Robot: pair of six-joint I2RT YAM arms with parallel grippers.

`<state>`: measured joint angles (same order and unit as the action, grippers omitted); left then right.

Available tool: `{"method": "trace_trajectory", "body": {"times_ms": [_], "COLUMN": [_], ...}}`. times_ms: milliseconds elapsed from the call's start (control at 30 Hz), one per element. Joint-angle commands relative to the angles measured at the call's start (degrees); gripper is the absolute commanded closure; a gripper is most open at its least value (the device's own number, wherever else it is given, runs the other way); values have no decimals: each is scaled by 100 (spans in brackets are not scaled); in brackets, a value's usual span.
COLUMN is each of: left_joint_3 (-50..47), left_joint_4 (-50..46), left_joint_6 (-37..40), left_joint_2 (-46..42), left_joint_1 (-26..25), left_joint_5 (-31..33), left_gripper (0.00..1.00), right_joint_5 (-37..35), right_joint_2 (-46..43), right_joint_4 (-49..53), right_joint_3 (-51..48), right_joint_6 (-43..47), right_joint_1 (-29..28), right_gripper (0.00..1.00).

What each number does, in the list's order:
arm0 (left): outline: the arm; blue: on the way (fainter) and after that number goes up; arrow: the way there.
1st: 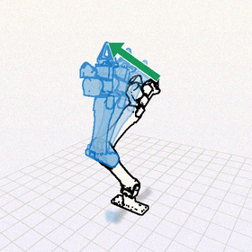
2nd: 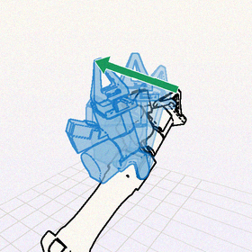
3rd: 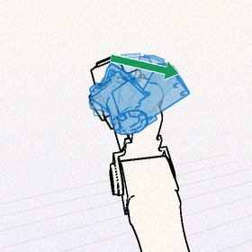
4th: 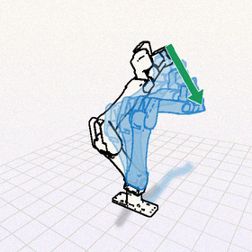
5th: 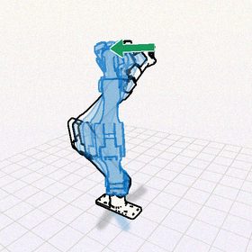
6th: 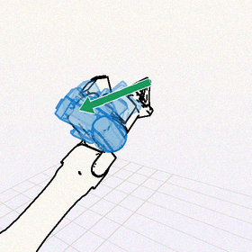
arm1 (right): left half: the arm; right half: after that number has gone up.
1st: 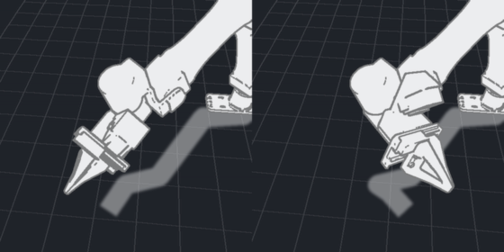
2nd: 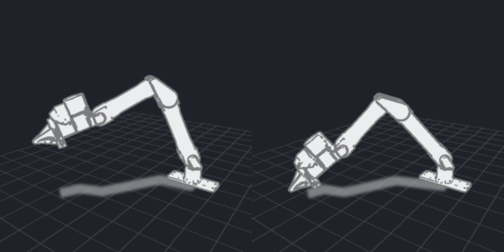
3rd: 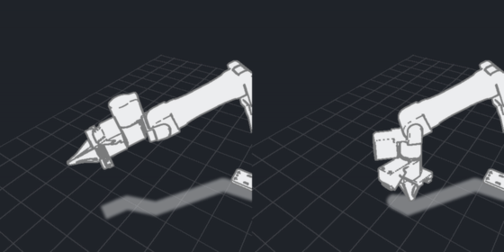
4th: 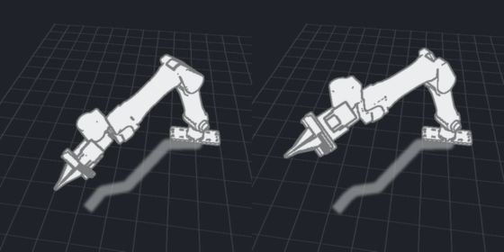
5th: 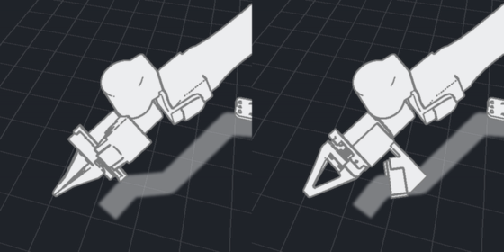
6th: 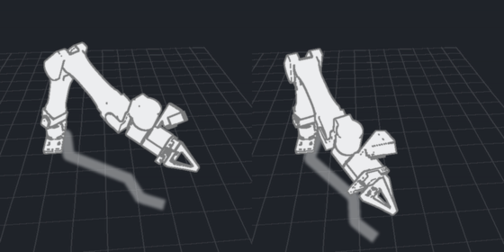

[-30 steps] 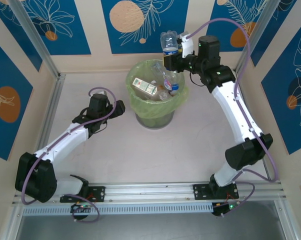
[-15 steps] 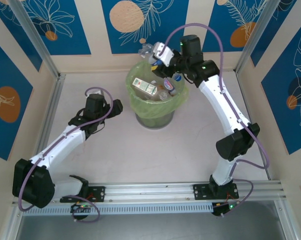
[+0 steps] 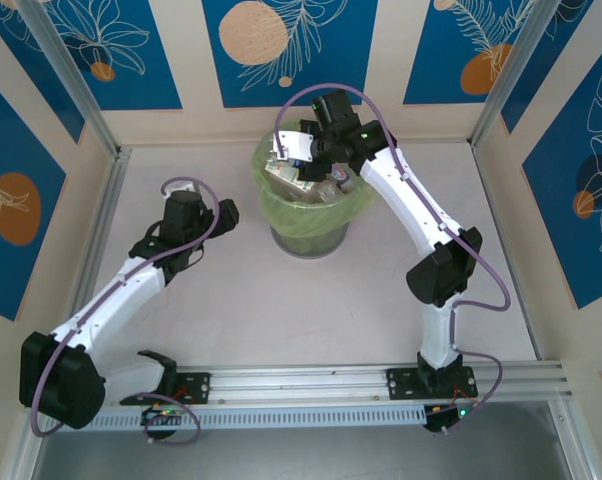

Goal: Put the plastic bottles in the bin

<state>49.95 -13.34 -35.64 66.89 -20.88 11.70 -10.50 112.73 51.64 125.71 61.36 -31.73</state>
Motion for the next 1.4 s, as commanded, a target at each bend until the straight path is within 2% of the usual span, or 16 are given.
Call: {"method": "trace_trajectory", "body": {"times_ms": [0,233,500,567,667,767,967,1133,1233,1367], "left_joint_3": [-99,-213,-85,-65,-48,-6,-45,-171,-264,-339], "left_joint_4": [-129,27,-16,7,43,51,109,167,252,359], "left_joint_6": [72,170,267,285,307,338,459,789,1139,1584], "left_joint_2": [-150,-263,-181,-151,-117,-97,-207,-349,-420,-407], "left_joint_1": [102,141,242,257,282,317,399,526,589,668], "left_joint_5": [135,19,71,25,-8,-23,189,746,1010,1460], "left_gripper": [0,0,0,0,0,0,0,0,0,0], "right_joint_5": [94,18,972,1415,2158,2515,2229,1482,1429,756], "right_joint_2": [-111,-357,-893,-1010,-1246,-1565,-2595,-3652,-4211,-4769], "right_joint_4": [174,14,62,182,134,-263,-1995,-3613,-4008,-4169], "right_joint_3": [297,306,33,24,-120,-549,-2024,-3680,-4576,-5550], "right_joint_6": [30,-37,-498,-797,-1257,-1692,-3173,-5281,-6359,-6821], "right_joint_1": [-51,-229,26,158,394,572,872,1513,2062,2386], "right_gripper": [13,12,8,0,0,0,0,1,0,1]}}
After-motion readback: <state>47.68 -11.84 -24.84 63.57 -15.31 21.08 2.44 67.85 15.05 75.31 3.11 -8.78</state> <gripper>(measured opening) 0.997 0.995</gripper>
